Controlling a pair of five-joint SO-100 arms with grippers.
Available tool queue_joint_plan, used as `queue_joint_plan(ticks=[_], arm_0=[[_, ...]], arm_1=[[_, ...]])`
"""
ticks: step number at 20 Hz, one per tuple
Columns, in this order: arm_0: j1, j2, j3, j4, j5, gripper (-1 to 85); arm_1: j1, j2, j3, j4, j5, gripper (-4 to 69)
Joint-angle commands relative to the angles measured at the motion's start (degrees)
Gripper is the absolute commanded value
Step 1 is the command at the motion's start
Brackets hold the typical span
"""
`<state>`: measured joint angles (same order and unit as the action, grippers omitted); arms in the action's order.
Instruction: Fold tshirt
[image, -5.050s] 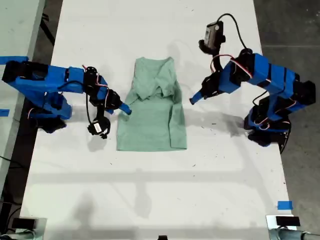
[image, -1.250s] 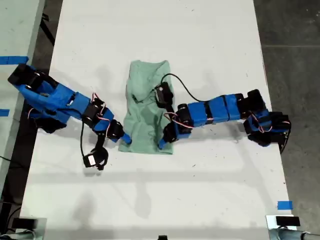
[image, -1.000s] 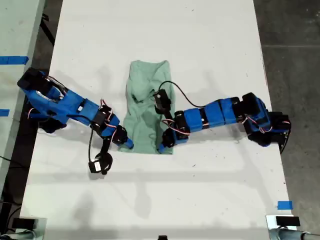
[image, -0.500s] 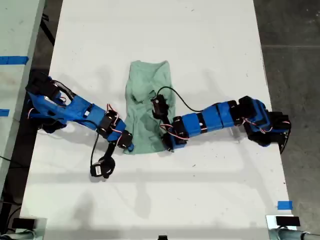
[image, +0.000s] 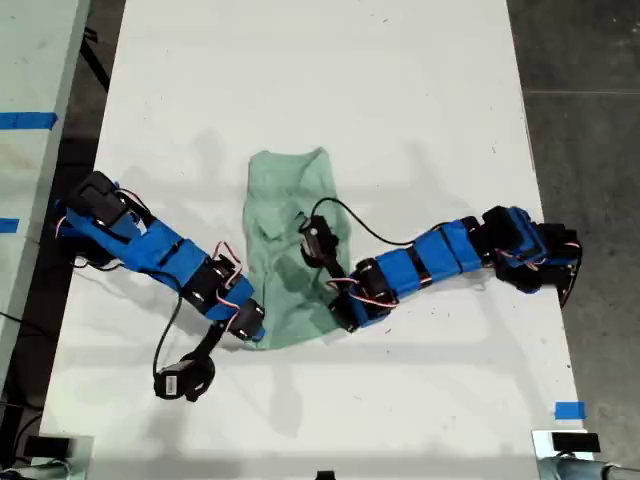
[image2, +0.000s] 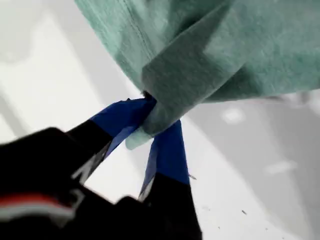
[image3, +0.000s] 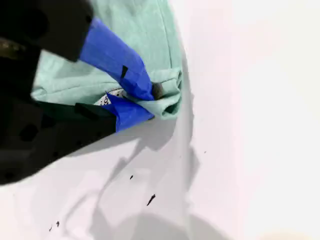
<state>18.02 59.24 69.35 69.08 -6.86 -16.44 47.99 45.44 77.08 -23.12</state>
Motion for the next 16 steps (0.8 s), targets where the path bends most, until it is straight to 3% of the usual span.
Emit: queue_joint_plan(ticks=[1, 4, 9, 16], arm_0=[[-0.4, 5.6, -7.0, 4.3, 0.6, 0.1], [-7.1, 12.9, -6.1, 8.4, 7.3, 0.1], [-28.6, 18.5, -4.7, 15.0, 22.6, 0.1], [-49.7, 18.4, -1.1, 15.7, 33.7, 0.1]], arm_1=[[1.9, 8.2, -4.3, 1.4, -4.0, -0.5], [9.3, 11.3, -4.3, 2.3, -11.7, -0.5], [24.9, 14.1, -4.2, 1.6, -24.4, -0.5], [37.4, 13.4, -3.5, -4.0, -31.5, -0.6]])
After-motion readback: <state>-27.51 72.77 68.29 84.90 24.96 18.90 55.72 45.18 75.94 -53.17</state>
